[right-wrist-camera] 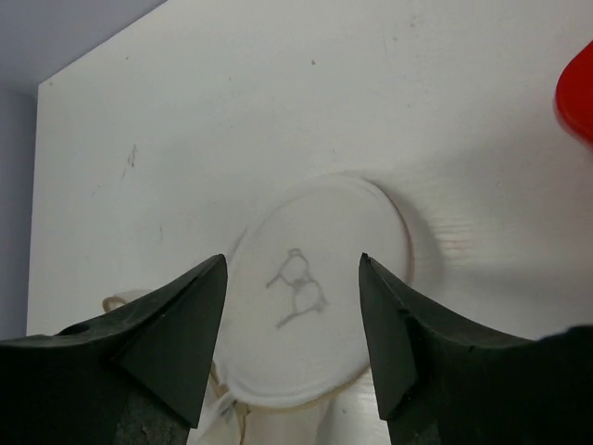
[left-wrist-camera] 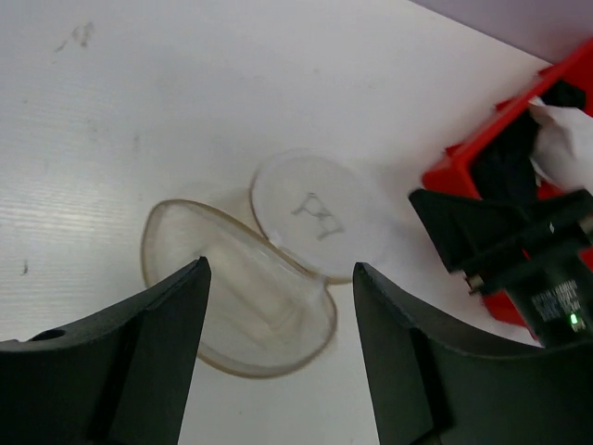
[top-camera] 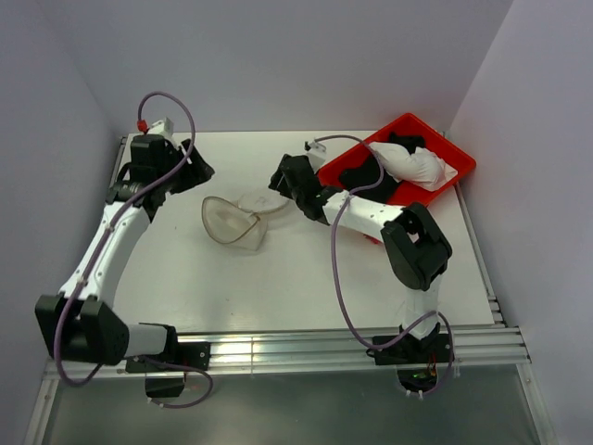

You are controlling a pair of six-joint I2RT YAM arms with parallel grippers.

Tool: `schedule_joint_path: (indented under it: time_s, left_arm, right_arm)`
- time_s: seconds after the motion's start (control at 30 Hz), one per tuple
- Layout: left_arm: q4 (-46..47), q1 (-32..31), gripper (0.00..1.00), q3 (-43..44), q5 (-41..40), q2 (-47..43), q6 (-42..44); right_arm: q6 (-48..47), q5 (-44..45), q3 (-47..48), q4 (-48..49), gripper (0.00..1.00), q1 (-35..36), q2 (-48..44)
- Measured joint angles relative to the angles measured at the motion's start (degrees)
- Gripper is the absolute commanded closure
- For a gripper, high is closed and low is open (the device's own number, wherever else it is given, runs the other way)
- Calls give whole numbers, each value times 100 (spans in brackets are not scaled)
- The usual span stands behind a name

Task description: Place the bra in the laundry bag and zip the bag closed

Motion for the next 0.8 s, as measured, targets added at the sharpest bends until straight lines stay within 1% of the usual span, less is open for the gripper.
schedule_joint_path:
  time_s: [0.1,0.23,0.37,0.43,0.47,0.5,0.53,0.57,0.63,0.7,0.8]
  left_arm:
    - [122,-417,31,-315,114,-656,42]
    - [332,-1102,32,-925,538,-1268,164]
    - [398,-1751,30,-1427,1082,-1502,348]
    - [367,-1954,29,-1552,1274,-1587,487]
    - [374,-2011,28,-1609,1329,-1668,549]
    - [391,-2028,27,-1681,1353,-1781,603]
    - [396,-2035,25,-1790,1362,-1969,636]
    - [407,-2035,23,-1878,1364,-2142,651]
    - [417,-2035,22,-1987,1368,-2420,691]
    - [439,-2041,20,-1996,1368,-2566,732]
    - [476,-2039,20,-1998,1370,-2601,748]
  right_arm:
    - [-354,-208,-81,-133,33,-140,-354]
    - [-920,-501,-472,-363,33,-643,-1322]
    - [-1283,-568,-994,-603,32,-1604,-2258]
    - [-1432,-527,-1054,-772,30,-2138,-2428]
    - [-1521,-494,-1054,-857,30,-2334,-2433]
    - [-1613,-448,-1049,-966,26,-2662,-2400]
    - [-1694,-389,-1040,-1086,26,-2835,-2343]
    - [-1808,-319,-973,-1276,25,-2975,-2245]
    - [-2028,-205,-673,-1655,22,-3126,-1921]
    - [-2302,-116,-138,-2052,17,-3198,-1473]
    - [-2750,17,922,-2455,12,-3265,-654]
